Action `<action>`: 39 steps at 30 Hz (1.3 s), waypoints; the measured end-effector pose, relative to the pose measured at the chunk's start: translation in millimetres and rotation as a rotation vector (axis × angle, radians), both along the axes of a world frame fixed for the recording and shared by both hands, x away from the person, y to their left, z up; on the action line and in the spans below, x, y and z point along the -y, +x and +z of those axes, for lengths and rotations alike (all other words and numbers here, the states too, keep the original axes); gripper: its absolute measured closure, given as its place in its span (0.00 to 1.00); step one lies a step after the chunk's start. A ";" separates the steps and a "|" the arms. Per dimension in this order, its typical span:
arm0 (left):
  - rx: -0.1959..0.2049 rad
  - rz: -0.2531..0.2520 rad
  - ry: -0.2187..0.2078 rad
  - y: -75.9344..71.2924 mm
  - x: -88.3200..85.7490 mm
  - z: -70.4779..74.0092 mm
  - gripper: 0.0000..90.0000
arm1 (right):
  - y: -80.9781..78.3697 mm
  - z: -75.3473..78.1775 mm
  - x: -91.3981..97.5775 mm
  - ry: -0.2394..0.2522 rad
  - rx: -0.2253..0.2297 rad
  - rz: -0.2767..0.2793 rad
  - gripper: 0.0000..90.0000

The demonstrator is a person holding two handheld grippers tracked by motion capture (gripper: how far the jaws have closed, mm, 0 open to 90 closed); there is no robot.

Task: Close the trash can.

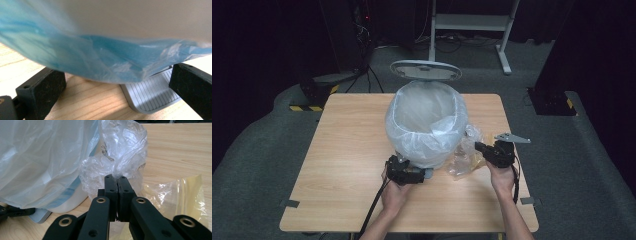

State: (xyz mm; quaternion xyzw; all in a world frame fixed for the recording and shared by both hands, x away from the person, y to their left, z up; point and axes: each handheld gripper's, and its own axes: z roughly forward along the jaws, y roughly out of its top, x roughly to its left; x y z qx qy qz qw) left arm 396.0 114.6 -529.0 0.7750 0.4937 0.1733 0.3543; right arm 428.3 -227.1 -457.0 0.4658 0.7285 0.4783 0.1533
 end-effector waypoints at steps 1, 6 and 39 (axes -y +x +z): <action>0.000 0.000 0.001 0.0 0.0 0.0 0.01 | -0.6 0.8 0.6 -0.002 -0.001 0.001 0.98; 0.000 0.000 0.000 0.0 0.0 0.0 0.01 | -3.8 4.1 3.2 -0.018 -0.001 0.007 0.98; -0.001 -0.001 0.000 0.0 -0.1 0.0 0.01 | -35.9 26.2 23.2 -0.010 0.034 0.019 0.98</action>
